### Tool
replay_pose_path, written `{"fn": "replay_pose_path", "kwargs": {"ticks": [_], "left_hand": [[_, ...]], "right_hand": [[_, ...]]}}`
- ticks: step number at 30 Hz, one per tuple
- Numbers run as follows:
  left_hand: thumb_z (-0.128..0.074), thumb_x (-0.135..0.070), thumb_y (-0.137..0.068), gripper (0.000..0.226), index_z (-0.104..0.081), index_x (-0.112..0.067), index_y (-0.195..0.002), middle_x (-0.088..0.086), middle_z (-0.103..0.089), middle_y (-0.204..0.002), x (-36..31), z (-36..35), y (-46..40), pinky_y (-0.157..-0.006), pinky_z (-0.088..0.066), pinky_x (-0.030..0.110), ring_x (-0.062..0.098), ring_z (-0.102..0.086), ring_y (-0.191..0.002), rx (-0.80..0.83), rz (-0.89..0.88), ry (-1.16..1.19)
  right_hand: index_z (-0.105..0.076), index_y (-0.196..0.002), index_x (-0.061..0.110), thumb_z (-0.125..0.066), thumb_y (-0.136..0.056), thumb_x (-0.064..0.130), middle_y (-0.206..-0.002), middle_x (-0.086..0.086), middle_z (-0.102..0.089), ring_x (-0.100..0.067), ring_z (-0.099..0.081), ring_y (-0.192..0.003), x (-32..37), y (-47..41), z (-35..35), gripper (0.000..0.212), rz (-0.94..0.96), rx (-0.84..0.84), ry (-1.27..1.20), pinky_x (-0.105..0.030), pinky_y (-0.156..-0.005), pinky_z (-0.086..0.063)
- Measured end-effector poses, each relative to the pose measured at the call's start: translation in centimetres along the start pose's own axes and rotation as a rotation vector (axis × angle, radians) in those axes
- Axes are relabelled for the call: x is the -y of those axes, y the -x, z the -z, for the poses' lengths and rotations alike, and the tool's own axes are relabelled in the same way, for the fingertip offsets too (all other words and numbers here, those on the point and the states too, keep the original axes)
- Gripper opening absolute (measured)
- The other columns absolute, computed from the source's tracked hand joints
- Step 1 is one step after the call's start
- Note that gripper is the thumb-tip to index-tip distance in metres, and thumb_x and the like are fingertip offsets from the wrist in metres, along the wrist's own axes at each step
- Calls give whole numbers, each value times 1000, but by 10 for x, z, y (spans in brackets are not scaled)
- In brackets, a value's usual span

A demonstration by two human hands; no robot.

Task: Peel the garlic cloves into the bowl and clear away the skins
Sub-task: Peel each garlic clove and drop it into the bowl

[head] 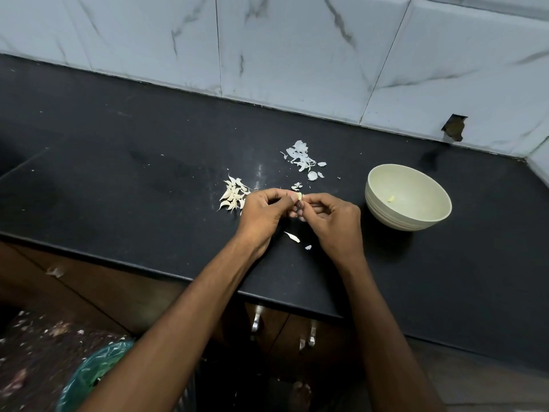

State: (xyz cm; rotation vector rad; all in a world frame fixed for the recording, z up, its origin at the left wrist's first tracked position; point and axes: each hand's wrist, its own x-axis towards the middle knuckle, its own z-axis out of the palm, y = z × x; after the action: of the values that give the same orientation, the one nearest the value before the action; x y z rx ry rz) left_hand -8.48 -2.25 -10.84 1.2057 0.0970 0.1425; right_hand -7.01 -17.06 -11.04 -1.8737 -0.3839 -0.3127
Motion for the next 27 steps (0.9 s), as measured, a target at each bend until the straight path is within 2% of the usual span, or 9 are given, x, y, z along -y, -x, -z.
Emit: {"fn": "replay_pose_path", "kwargs": {"ticks": [7, 9, 13, 19, 25, 27], "left_hand": [[-68, 2, -94, 8, -75, 5, -90, 20, -71, -80, 1, 0, 1, -63, -53, 25, 19, -63, -68, -9, -43, -83], [-68, 1, -95, 9, -76, 3, -91, 16, -72, -77, 2, -1, 2, -62, -53, 24, 20, -62, -68, -3, -72, -126], [-68, 3, -96, 8, -72, 9, -94, 5, -69, -68, 2, -3, 5, -59, -51, 21, 10, -59, -57, 22, -108, -185], [-64, 5, -96, 8, -71, 5, -92, 6, -69, -68, -1, -6, 8, -60, -54, 21, 11, -62, -59, 23, -106, -169], [-68, 1, -95, 5, -72, 4, -96, 14, -74, -81, 1, -3, 4, -77, -60, 36, 23, -69, -73, -33, -58, -82], [-67, 3, -95, 4, -71, 4, -97, 13, -74, -81, 1, -3, 3, -75, -60, 32, 21, -70, -73, -53, -41, -37]], "right_hand": [[-78, -103, 1, -73, -96, 9, -84, -13, -79, -28, -79, -82, 5, -1, 4, 12, -185, 56, -252, -37, -82, -64], [-78, -101, -1, -73, -96, 8, -82, -15, -79, -28, -79, -80, 7, -3, 5, 12, -211, 51, -289, -34, -79, -65], [-77, -96, -2, -72, -97, 6, -78, -16, -77, -25, -77, -72, 11, -3, 5, 9, -235, 33, -338, -26, -70, -62], [-75, -97, -4, -69, -98, 4, -80, -20, -76, -36, -77, -75, 10, -4, 5, 11, -260, -1, -343, -30, -71, -63], [-74, -101, -5, -66, -99, 1, -88, -23, -77, -38, -77, -88, 11, -5, 6, 11, -302, -23, -432, -41, -83, -65], [-72, -104, -7, -64, -100, 2, -90, -24, -77, -36, -77, -91, 13, -5, 6, 12, -306, -16, -477, -40, -83, -65]]}}
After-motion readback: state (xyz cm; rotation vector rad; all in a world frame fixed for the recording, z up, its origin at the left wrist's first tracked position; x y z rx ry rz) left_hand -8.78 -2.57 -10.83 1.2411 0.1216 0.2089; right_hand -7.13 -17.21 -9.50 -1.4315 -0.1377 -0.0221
